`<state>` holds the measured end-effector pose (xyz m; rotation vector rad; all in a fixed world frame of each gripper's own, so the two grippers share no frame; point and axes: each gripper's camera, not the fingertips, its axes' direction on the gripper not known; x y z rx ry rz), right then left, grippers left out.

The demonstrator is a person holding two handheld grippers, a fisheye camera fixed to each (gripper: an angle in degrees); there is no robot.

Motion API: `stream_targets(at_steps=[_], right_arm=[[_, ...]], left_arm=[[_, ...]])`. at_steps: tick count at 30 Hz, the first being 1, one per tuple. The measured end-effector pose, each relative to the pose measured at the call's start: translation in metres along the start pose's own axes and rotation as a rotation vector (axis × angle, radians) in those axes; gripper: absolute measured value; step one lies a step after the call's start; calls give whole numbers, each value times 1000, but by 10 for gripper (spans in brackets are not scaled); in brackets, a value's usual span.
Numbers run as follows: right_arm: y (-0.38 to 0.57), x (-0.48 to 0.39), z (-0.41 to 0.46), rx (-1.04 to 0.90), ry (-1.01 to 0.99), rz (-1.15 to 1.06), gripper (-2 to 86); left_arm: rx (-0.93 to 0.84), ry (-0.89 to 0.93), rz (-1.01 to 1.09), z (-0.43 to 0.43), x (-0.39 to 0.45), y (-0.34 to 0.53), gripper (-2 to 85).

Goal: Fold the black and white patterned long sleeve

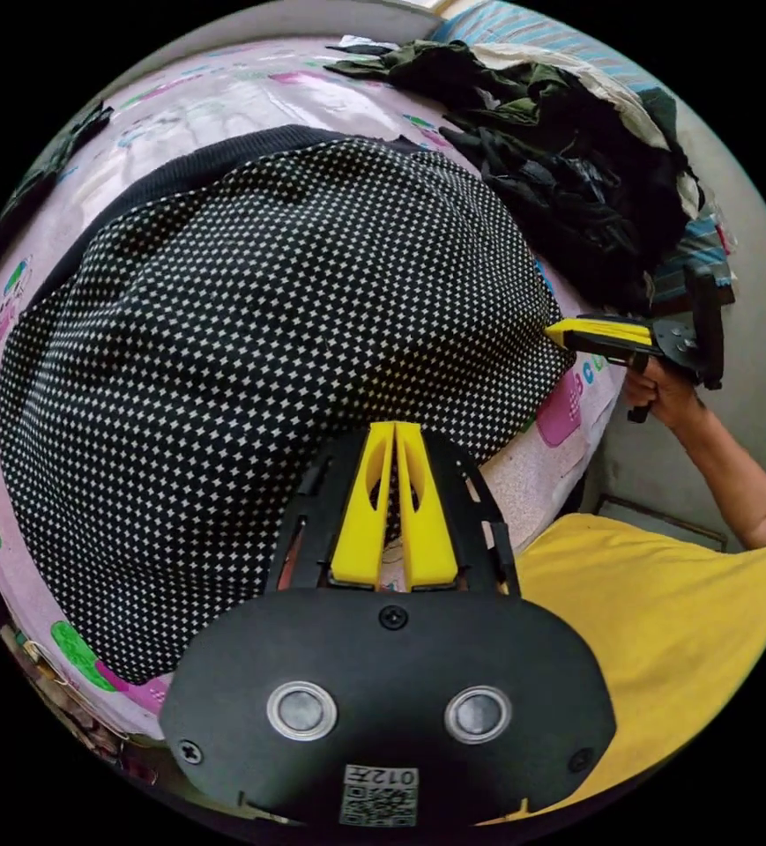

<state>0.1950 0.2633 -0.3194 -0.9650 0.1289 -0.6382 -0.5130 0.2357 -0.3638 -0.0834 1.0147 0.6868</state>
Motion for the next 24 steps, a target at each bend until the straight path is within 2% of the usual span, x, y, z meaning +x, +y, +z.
stream_targets(at_steps=[3,6,9,11,14,16,18,24], right_arm=[[-14,4,-27,127,43,5,-1],[-47,14,-28,162,60,22,-1],[-81,20,-15,186,107,54,-1],[-102,19,0,186,118,63,-2],[-122,15,26,134,145,46,-2],[-129,17,45,65,154,47,-2],[-134,20,59,33,136,47,-2],[-139,25,56,18,114,78,-1]], left_arm=[[200,-85,-93,-58,-37,7,4],[263,-231,-332,-97,-109,3,4],[302,-291,-517,-119,-176,-4,4],[304,-295,-560,-124,-202,-14,4],[286,-286,-510,-118,-220,-41,3],[235,-304,-513,-107,-230,-56,3],[92,-330,-514,-85,-246,-70,1],[155,-343,-520,-99,-251,-59,-1]])
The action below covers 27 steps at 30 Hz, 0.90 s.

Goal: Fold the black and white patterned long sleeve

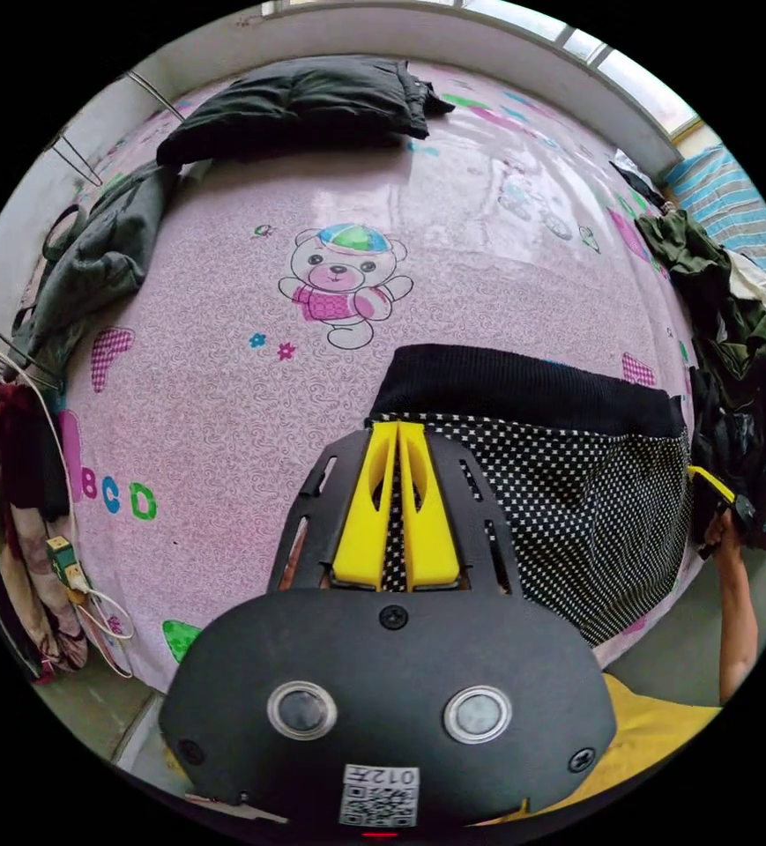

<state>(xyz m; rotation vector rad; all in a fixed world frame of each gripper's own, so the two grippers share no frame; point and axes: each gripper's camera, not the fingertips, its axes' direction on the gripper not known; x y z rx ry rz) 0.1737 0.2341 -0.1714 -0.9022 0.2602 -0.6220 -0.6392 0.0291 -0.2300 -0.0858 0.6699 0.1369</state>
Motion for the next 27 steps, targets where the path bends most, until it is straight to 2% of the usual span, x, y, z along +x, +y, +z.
stream_targets(at_steps=[3,5,12,15,19,21,25,27], right_arm=[[21,-6,-20,64,-6,-20,-1],[50,-19,-28,80,-79,-82,-1],[123,-35,-2,15,-151,-99,0],[136,-33,35,-84,-62,-98,-1],[138,-20,49,-44,-141,-21,-1],[140,-23,44,-32,-109,-9,-1],[153,-56,35,45,-165,-145,-1],[155,-70,51,10,-134,-189,-1]], left_arm=[[78,37,-18,-32,-11,35,-1],[84,77,20,-42,-9,67,-1],[-67,36,122,-5,8,192,-1],[-95,-38,139,26,2,217,-2],[-84,37,86,37,-13,224,-2],[-59,-20,93,28,-10,230,-2],[6,61,213,19,20,249,-2],[-28,6,300,41,47,262,-2]])
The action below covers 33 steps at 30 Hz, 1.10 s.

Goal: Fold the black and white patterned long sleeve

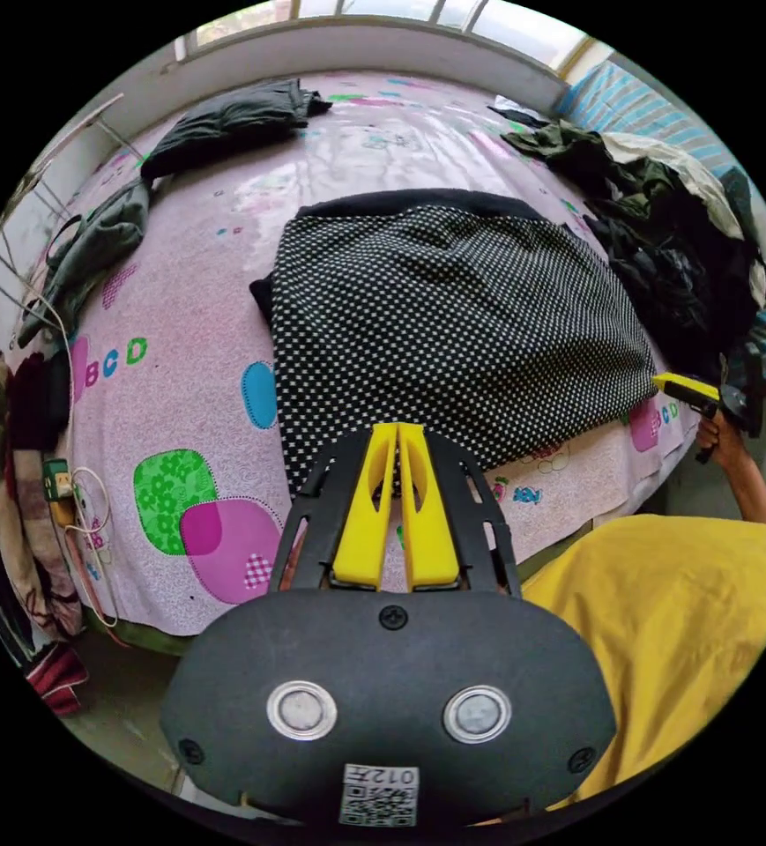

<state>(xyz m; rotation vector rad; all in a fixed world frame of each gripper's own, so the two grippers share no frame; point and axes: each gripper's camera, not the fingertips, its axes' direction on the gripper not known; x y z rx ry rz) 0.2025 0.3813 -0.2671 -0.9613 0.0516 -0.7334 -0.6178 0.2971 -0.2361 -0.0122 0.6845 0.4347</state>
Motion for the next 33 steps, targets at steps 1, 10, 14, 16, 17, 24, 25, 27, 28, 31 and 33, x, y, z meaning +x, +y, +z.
stream_targets(at_steps=[1,10,14,16,17,24,25,27,28,31,33], right_arm=[[1,-3,15,-36,34,4,-1],[27,47,53,-20,-98,290,4],[68,94,36,153,-177,560,25],[89,120,39,192,-257,685,46],[101,135,44,222,-315,751,57],[126,190,99,272,-615,891,89],[125,197,111,263,-672,897,95],[122,207,125,257,-718,899,101],[118,213,134,243,-733,887,100],[107,228,152,211,-777,844,85],[98,236,163,158,-820,819,68]], left_arm=[[-15,-12,12,8,5,2,-2],[-43,166,-133,90,-17,63,-2],[-5,125,-66,96,3,87,-2],[15,159,-26,103,18,97,-2],[20,172,3,110,30,101,-2],[-6,152,113,164,117,124,0],[-8,155,112,169,125,127,0],[-8,151,141,186,158,135,2],[-6,143,150,190,167,138,3],[37,100,195,207,210,148,11],[94,76,267,217,250,156,31]])
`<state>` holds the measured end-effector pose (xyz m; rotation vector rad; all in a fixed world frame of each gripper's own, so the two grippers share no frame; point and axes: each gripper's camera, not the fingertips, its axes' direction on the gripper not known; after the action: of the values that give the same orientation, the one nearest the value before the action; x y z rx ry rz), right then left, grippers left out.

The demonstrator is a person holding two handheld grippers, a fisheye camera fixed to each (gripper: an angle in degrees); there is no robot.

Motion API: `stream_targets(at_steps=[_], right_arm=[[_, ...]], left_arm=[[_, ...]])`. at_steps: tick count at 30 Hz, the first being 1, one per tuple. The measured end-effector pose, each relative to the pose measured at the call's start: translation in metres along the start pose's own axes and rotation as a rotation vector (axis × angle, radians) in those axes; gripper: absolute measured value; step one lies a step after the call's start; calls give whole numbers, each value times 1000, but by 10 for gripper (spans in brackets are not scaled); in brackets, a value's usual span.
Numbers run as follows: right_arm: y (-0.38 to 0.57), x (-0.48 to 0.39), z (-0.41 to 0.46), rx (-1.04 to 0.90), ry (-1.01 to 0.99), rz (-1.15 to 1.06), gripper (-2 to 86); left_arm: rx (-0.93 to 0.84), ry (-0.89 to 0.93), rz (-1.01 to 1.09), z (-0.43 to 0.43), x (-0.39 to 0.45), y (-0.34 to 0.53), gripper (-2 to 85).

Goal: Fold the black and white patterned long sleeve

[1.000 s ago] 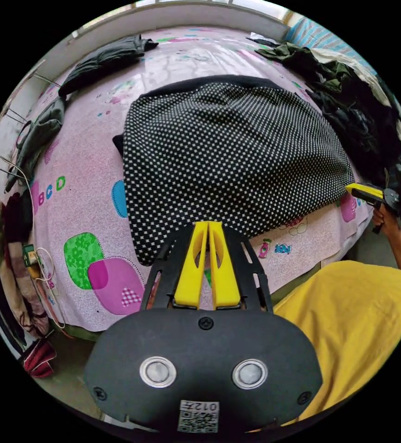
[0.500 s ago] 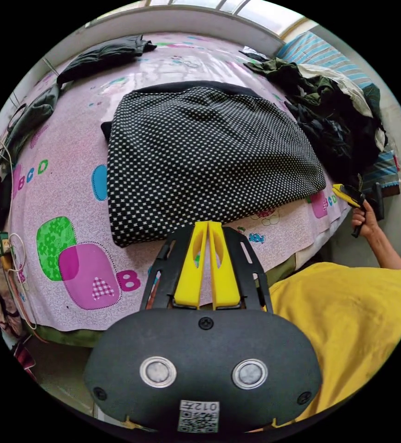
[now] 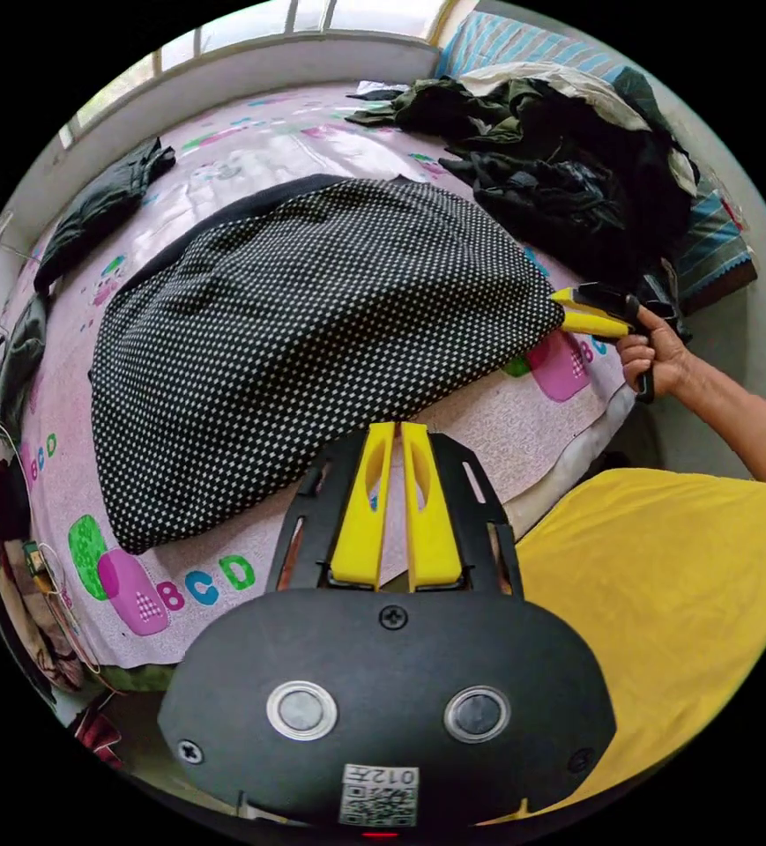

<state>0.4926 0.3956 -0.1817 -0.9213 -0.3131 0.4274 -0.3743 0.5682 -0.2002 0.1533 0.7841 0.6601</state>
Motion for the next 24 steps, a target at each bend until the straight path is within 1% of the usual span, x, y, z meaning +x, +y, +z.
stream_targets(at_steps=[1,3,7,9,10,12,15,18,19,21,22,24], right_arm=[[-7,1,2,-23,4,-7,55],[-14,0,-1,-35,-7,-18,41],[-26,0,-13,-56,-127,15,27],[-31,-2,-15,-70,-156,19,25],[-34,-3,-15,-81,-170,23,25],[-40,-5,-15,-93,-182,28,25],[-49,-10,-15,-111,-201,14,27],[-58,-17,-14,-139,-197,-17,34],[-63,-22,-15,-153,-180,-60,40],[-75,-27,-19,-166,-125,-123,54],[-86,-27,-25,-141,-108,-134,70],[-109,-23,-33,-107,-109,-102,99]], left_arm=[[10,-11,24,4,11,-1,37],[32,-81,166,21,64,-6,62],[35,-200,381,58,148,-17,90],[43,-303,531,88,204,-21,97],[44,-334,564,96,217,-22,98],[47,-478,650,129,257,-22,97],[47,-589,641,159,281,-24,86],[35,-642,609,178,292,-27,54],[32,-648,601,181,294,-29,46],[14,-585,529,184,294,-32,26],[15,-575,510,184,293,-32,23],[36,-537,454,178,292,-27,12]])
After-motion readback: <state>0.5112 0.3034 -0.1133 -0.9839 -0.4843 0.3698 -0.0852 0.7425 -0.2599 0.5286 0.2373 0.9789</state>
